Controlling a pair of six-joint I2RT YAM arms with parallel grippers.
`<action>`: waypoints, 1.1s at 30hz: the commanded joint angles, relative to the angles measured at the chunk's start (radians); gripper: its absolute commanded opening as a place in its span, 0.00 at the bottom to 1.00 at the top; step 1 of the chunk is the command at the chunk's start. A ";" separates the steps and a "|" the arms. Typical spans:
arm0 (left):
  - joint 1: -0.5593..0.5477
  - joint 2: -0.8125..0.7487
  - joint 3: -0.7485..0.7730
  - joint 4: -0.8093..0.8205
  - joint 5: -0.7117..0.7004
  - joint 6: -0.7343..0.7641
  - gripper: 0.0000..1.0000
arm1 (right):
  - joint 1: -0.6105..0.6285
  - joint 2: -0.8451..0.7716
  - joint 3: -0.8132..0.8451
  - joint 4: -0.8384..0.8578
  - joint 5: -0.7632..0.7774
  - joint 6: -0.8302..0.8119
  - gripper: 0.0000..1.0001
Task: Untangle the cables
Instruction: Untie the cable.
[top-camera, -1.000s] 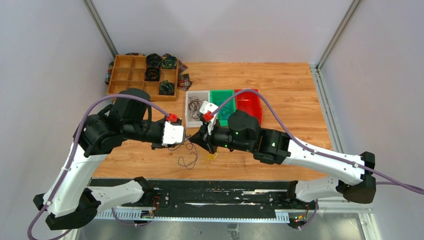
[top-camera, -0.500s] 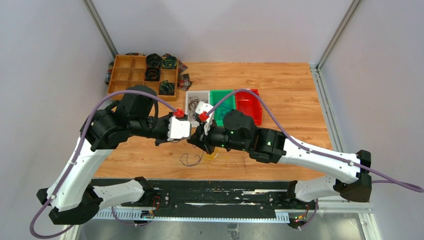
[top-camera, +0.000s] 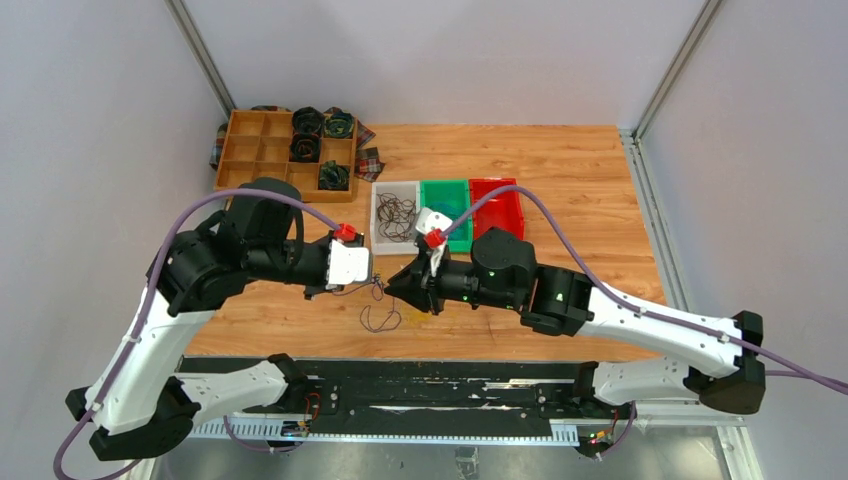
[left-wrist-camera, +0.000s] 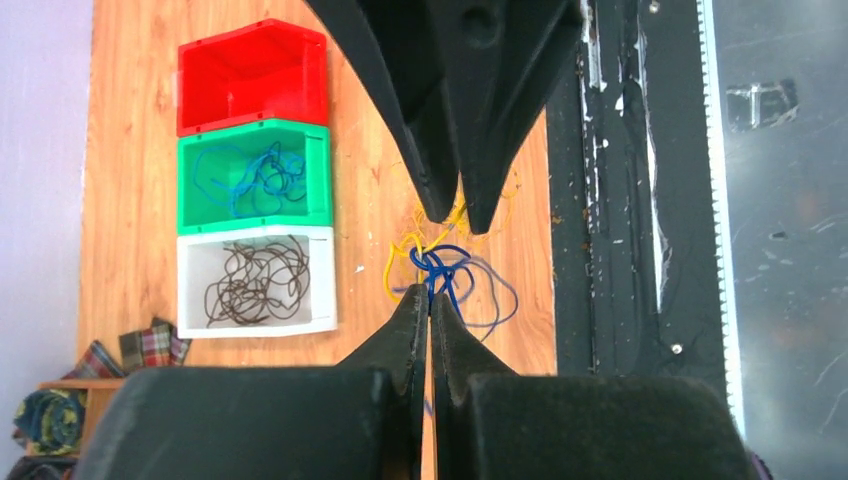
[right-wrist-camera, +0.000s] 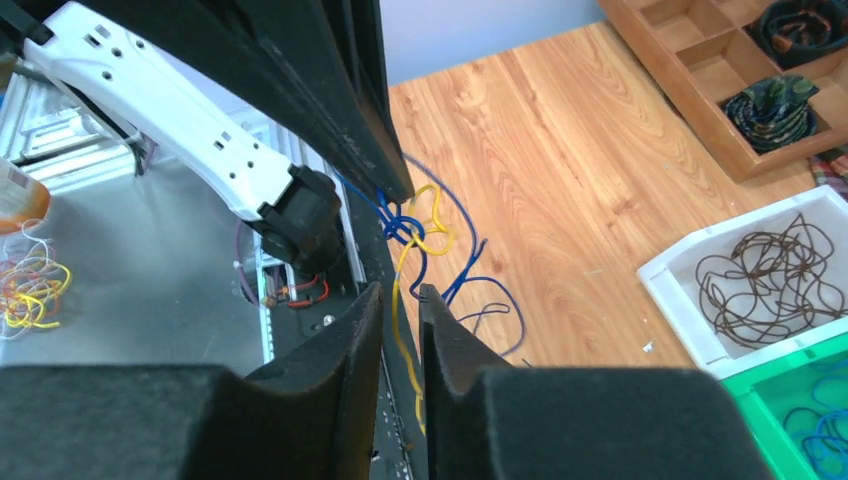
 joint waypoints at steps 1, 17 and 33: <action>-0.009 0.008 0.018 0.096 0.009 -0.199 0.00 | -0.015 -0.076 -0.067 0.142 -0.054 0.016 0.26; -0.009 0.012 -0.037 0.231 -0.208 -0.507 0.00 | -0.021 -0.255 -0.214 0.321 0.230 0.042 0.46; 0.017 0.021 -0.065 0.298 -0.128 -0.681 0.01 | -0.004 -0.030 -0.084 0.307 0.295 0.102 0.30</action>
